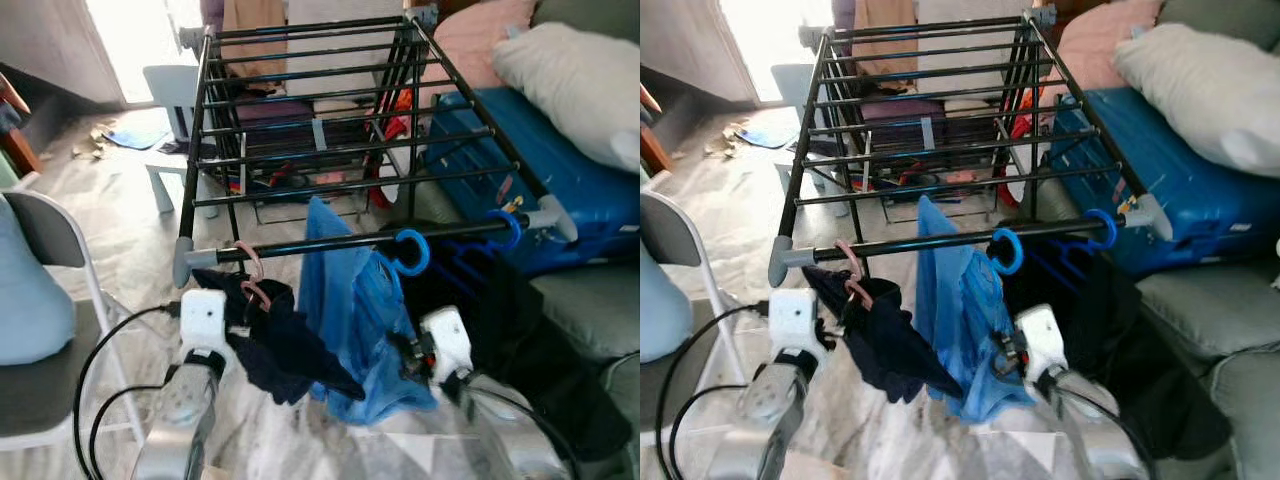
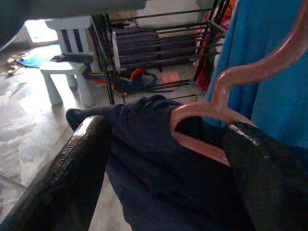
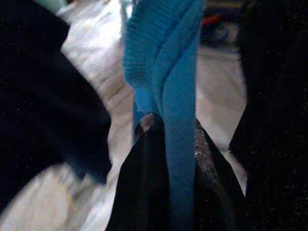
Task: Hang hanger
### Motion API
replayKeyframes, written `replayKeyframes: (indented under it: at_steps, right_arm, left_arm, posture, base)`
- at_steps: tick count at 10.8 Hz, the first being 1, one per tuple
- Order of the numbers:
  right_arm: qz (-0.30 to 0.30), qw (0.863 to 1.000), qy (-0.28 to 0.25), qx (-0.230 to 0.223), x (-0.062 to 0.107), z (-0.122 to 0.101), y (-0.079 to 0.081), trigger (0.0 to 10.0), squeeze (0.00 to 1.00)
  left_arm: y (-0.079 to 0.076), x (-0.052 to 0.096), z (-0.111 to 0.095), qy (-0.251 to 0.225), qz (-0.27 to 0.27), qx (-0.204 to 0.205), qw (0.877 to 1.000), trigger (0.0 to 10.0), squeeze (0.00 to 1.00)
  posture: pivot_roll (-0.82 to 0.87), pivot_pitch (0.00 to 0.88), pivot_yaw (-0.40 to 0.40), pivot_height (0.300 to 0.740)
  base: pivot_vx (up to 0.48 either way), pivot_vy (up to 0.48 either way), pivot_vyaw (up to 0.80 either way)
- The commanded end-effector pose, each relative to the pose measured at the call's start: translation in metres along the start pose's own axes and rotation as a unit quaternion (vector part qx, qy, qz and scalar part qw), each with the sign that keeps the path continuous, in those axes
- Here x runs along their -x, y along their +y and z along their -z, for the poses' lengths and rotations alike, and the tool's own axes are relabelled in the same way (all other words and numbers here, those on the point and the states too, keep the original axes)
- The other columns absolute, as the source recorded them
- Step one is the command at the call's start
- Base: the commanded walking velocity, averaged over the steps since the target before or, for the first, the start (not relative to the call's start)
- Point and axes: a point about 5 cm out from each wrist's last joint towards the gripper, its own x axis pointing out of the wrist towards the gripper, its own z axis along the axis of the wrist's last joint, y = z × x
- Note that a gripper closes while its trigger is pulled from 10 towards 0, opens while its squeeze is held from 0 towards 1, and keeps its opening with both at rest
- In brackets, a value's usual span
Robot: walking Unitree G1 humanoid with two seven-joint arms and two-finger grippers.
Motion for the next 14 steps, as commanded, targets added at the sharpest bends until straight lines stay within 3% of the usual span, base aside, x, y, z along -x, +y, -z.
replayKeyframes:
  at_steps: [1,4,6,8,9,10,14]
  right_arm:
    - [0.023,0.999,-0.035,0.004,-0.002,-0.017,-0.006,0.0,0.00]
    - [0.042,0.999,-0.017,0.026,0.009,-0.013,-0.011,0.0,0.00]
    - [0.079,0.995,-0.053,0.034,0.020,-0.023,-0.014,0.0,0.00]
    - [0.082,0.995,-0.044,0.034,0.032,-0.011,-0.013,0.0,0.00]
    - [0.077,0.996,-0.028,0.040,0.036,-0.006,-0.011,0.6,0.00]
    - [0.071,0.996,-0.017,0.042,0.037,-0.001,-0.009,10.0,0.00]
    - [0.049,0.998,-0.004,0.036,0.035,0.003,-0.002,10.0,0.00]
  left_arm:
    - [0.006,-0.001,-0.001,-0.007,-0.012,-0.006,1.000,10.0,0.00]
    - [0.003,0.004,0.001,-0.010,-0.028,0.002,1.000,10.0,0.00]
    - [0.003,0.009,0.002,-0.011,-0.036,0.007,0.999,10.0,0.00]
    - [0.003,0.010,0.003,-0.010,-0.041,0.009,0.999,10.0,0.00]
    - [0.002,0.009,0.002,-0.011,-0.040,0.010,0.999,10.0,0.00]
    - [0.001,0.008,0.002,-0.011,-0.037,0.010,0.999,10.0,0.00]
    - [-0.003,0.008,0.003,-0.010,-0.030,0.013,0.999,10.0,0.00]
  posture:
    - [-0.08,0.000,0.077,0.740]
    - [-0.08,0.000,0.053,0.740]
    - [-0.08,0.000,0.034,0.740]
    - [-0.09,0.000,0.031,0.740]
    - [-0.09,0.000,0.031,0.740]
    - [-0.10,0.000,0.032,0.740]
    - [-0.09,0.000,0.027,0.740]
  base:
    - [0.000,0.000,0.00]
    - [0.000,0.000,0.00]
    - [0.000,0.000,0.00]
    - [0.000,0.000,0.00]
    - [0.000,0.000,0.00]
    - [0.000,0.000,0.00]
    - [-0.192,0.000,0.00]
